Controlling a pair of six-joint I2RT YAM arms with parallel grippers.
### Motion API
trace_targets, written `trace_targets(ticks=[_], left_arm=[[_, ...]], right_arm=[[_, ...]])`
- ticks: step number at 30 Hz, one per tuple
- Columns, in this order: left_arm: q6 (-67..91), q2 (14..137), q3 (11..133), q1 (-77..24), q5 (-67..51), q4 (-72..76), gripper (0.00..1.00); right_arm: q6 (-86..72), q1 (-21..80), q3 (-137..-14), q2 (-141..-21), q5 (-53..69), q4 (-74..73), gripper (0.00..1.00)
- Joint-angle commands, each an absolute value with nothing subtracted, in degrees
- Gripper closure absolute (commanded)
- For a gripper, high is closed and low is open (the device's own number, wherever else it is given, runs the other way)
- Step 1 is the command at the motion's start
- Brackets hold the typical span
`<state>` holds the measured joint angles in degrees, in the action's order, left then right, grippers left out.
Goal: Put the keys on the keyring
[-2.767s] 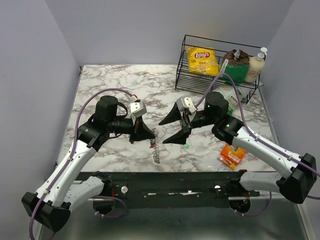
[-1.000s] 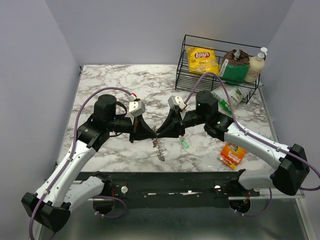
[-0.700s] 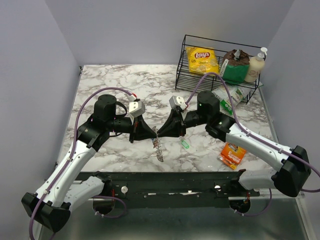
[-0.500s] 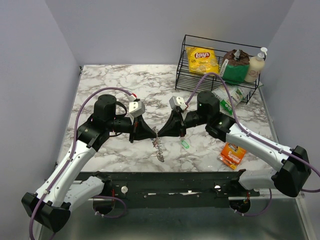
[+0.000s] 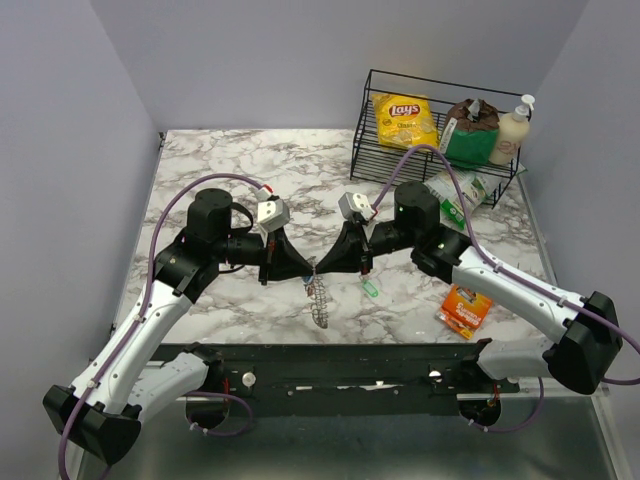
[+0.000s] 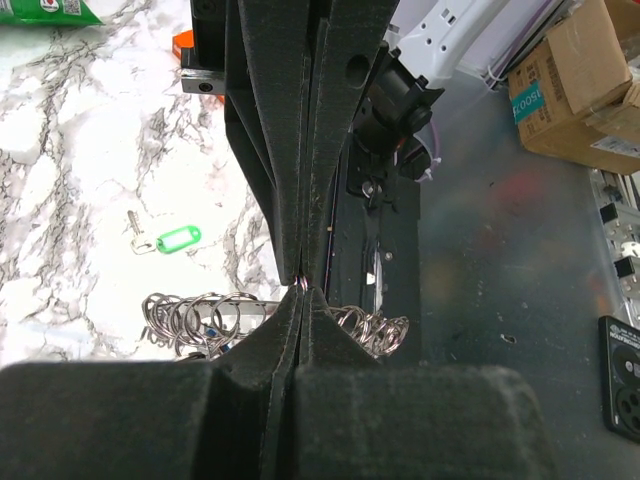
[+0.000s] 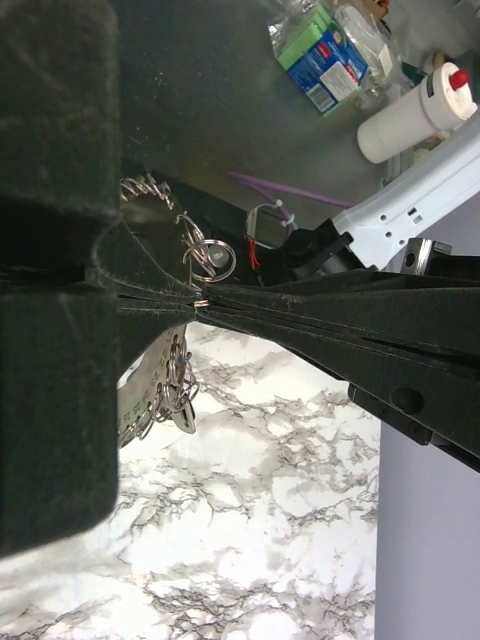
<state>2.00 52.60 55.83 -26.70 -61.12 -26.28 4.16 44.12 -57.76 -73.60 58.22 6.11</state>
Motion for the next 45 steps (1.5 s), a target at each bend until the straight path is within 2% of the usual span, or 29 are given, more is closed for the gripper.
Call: trace_targets(ticks=[1,5,6,8,9,12,13,19,24,33,45], left_arm=[[3.69,50.80,56.86,-26.98,-62.94,-23.11,0.83],[3.08,50.28,56.69,-27.07,-61.62,-23.73,0.65],[2.99,50.01,56.69,-27.07,-61.35,-23.82,0.57],[2.73,49.75,57.21,-27.07,-60.04,-24.26,0.52],[2.64,49.31,57.30,-27.07,-59.86,-24.26,0.43],[2.81,48.34,57.57,-27.07,-56.88,-23.64,0.29],[2.73,48.17,57.48,-27.07,-56.08,-23.56,0.27],[2.29,47.46,56.60,-26.98,-49.23,-23.99,0.28],[1.67,47.20,56.25,-26.98,-46.94,-23.64,0.37],[2.20,47.20,55.11,-26.98,-48.95,-20.48,0.51],[5.36,46.76,51.68,-26.98,-53.52,-10.11,0.56]], right_arm=[[4.75,43.77,-59.32,-75.14,55.90,5.45,0.99],[4.66,43.77,-59.41,-74.97,55.46,5.62,0.99],[4.66,43.86,-59.41,-74.97,55.11,5.54,0.99],[4.66,43.77,-59.41,-74.88,54.41,5.54,0.99],[4.66,43.77,-59.41,-74.80,54.40,5.54,0.99],[4.31,43.77,-59.41,-74.79,54.05,5.62,0.99],[4.31,43.77,-59.41,-74.62,53.79,5.62,0.99],[4.31,43.77,-59.33,-73.65,53.35,5.71,0.99],[4.13,43.77,-59.24,-72.95,53.70,6.06,0.99],[2.91,43.77,-58.10,-71.28,53.35,8.08,0.99],[-4.04,43.68,-53.44,-67.41,52.65,17.67,0.99]])
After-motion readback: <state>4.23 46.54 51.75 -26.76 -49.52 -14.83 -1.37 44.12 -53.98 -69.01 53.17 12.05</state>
